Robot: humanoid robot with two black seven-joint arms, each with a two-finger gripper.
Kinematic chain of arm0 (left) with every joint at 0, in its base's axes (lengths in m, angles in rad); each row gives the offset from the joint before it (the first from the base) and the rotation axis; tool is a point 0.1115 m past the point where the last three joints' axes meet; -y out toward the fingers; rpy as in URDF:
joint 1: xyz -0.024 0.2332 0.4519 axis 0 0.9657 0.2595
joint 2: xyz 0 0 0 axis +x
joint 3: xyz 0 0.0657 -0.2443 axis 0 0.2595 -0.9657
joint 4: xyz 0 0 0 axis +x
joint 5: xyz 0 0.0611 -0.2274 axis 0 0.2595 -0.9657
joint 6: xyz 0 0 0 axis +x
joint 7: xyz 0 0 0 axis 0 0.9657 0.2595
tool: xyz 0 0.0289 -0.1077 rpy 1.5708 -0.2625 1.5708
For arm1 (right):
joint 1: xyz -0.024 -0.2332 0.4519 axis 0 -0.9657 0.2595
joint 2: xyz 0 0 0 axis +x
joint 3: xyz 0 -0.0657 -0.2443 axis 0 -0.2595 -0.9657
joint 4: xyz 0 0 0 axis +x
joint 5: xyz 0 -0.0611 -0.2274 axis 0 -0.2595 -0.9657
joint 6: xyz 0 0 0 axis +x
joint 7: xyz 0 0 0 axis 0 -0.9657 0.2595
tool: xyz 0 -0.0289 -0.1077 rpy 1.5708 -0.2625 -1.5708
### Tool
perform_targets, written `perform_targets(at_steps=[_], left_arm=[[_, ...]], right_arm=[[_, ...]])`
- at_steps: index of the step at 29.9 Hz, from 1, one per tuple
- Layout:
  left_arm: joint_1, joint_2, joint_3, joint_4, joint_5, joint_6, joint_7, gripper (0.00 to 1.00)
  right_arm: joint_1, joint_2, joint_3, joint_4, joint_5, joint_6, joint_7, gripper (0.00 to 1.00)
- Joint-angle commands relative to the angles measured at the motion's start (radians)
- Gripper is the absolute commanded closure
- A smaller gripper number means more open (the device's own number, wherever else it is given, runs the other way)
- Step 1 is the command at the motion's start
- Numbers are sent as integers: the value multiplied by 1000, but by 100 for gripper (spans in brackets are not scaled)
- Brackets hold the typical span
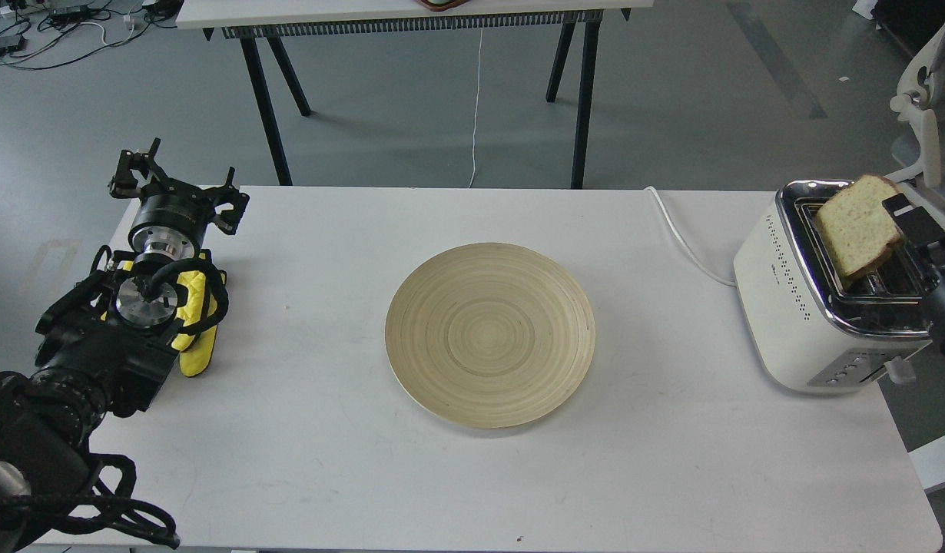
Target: Put bread in toaster with right arm
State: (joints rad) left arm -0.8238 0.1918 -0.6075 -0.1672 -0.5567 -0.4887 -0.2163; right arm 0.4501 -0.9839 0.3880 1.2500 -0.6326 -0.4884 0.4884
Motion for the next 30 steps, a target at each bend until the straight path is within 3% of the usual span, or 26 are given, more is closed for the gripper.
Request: perform_targets(at_steps=[1, 9, 15, 18, 20, 24, 30], left_arm=[[0, 0, 0, 0, 0, 0, 0, 0], [0, 0, 0, 0, 0, 0, 0, 0], [0, 0, 0, 0, 0, 0, 0, 0], [0, 0, 0, 0, 1, 0, 0, 0], [0, 0, 0, 0, 0, 0, 0, 0], [0, 0, 0, 0, 0, 0, 0, 0], [0, 0, 0, 0, 0, 0, 0, 0]], right_arm=[[2, 5, 2, 6, 1, 0, 0, 33], [53, 17, 9, 100, 10, 0, 0, 27], [98, 10, 129, 166, 56, 0, 0, 3], [98, 42, 227, 157, 111, 84, 0, 3], [96, 103, 285, 131, 175, 158, 0, 3], [99, 344, 357, 7, 272, 283, 0, 2], [85, 632, 440, -159, 275, 398, 0, 2]])
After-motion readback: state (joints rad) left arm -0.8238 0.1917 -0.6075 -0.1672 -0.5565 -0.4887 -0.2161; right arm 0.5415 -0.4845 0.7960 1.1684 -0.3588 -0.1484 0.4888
